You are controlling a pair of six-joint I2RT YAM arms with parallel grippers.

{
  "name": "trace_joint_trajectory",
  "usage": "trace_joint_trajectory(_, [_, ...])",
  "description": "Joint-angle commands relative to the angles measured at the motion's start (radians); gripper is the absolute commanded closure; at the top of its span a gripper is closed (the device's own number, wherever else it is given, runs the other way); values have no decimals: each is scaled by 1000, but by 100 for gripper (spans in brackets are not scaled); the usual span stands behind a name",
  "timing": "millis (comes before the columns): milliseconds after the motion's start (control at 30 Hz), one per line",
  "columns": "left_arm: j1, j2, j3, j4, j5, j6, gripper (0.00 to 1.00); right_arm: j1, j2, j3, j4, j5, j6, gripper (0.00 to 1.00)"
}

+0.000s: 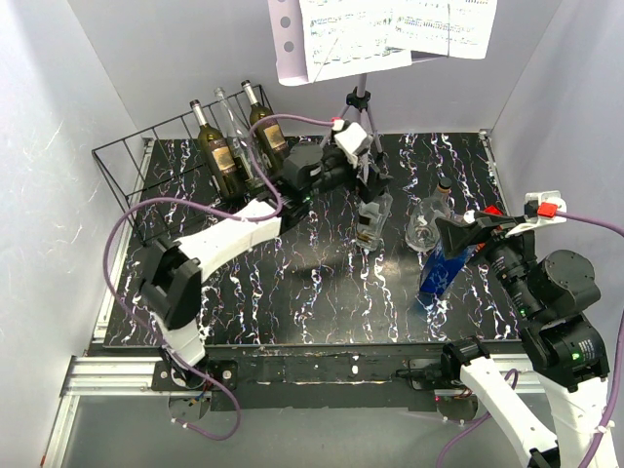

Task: Take the wine bottle off the wine rack

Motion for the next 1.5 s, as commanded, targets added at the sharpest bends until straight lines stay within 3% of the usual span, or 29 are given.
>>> trace_joint_trajectory(0, [-4,-217,-87,15,-162,30,2,-2,-4,-2,48,-8,-3,10])
trace_joint_trajectory(200, [5,-342,-98,-166,-523,73,2,-2,2,-2,43,-35,14,10])
trace_joint_trajectory(300, [71,-377,-95,-258,-591,35,2,-2,2,-4,43,-55,23,11])
trace_joint_trajectory(467, [282,-460,-153,-370,-412,-135,10,-2,-3,1,39,-55,29,12])
trace_joint_trajectory(600, [446,-486,-170,-425,-319,-189,10,-2,-4,8,25,-55,28,12])
trace_joint_trajectory(733, [626,-399,-69,-522,-139,-244,11,-2,-4,4,20,-110,40,13])
trace_joint_trajectory(900, [813,-218,67,-546,33,-364,21,-2,-1,19,23,-149,44,14])
trace_joint_trajectory(1033, [888,-42,220,-565,107,-434,30,-2,14,57,-4,-162,40,15])
trace_joint_trajectory(1200, [898,153,452,-631,80,-395,30,-2,22,67,-10,-176,48,16])
trace_joint_trajectory(1467, [896,292,557,-586,-15,-313,30,-2,39,65,-4,-207,75,18])
